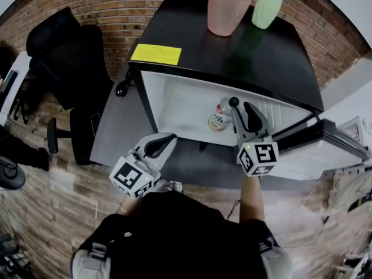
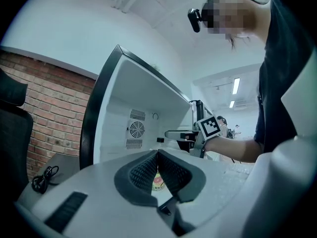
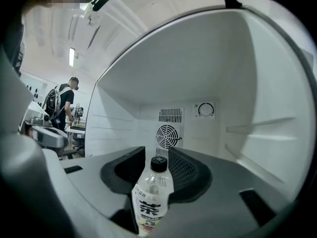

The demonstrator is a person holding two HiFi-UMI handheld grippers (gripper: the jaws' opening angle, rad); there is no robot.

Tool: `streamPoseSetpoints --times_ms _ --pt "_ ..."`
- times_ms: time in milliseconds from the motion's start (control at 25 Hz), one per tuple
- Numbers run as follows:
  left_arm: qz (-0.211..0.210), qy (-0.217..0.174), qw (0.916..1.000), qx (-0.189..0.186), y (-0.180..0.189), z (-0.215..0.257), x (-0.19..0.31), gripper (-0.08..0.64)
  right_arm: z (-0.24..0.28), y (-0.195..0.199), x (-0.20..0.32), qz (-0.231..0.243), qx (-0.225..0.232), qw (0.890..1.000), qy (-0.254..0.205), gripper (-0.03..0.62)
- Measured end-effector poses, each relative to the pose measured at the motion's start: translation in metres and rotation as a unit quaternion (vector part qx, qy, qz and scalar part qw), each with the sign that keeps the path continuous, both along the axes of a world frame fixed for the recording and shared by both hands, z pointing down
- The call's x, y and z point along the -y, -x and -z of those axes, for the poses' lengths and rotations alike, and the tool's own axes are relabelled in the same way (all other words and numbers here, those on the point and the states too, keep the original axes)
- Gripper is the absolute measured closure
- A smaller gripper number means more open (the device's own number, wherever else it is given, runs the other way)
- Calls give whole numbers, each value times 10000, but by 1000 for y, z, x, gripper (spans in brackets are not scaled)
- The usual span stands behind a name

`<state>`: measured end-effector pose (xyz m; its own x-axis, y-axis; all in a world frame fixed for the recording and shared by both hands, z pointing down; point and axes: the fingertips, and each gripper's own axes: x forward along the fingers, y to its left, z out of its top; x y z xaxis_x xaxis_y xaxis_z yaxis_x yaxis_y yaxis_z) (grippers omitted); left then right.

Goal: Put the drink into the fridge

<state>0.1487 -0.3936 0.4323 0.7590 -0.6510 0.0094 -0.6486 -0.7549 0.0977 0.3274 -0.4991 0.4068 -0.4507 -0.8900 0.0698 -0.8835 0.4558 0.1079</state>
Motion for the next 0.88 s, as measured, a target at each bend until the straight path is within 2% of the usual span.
streamPoseSetpoints --times_ms 240,440,880 --pt "-62 -39 10000 6 -1 5 -10 557 5 -3 -44 -52 318 9995 -74 538" --pt "-105 -80 9999 28 1 9 -20 557 10 -5 -79 -160 518 9985 -125 594" --pt "-335 -28 9994 75 1 3 -53 557 -8 1 -146 -354 812 9960 99 594"
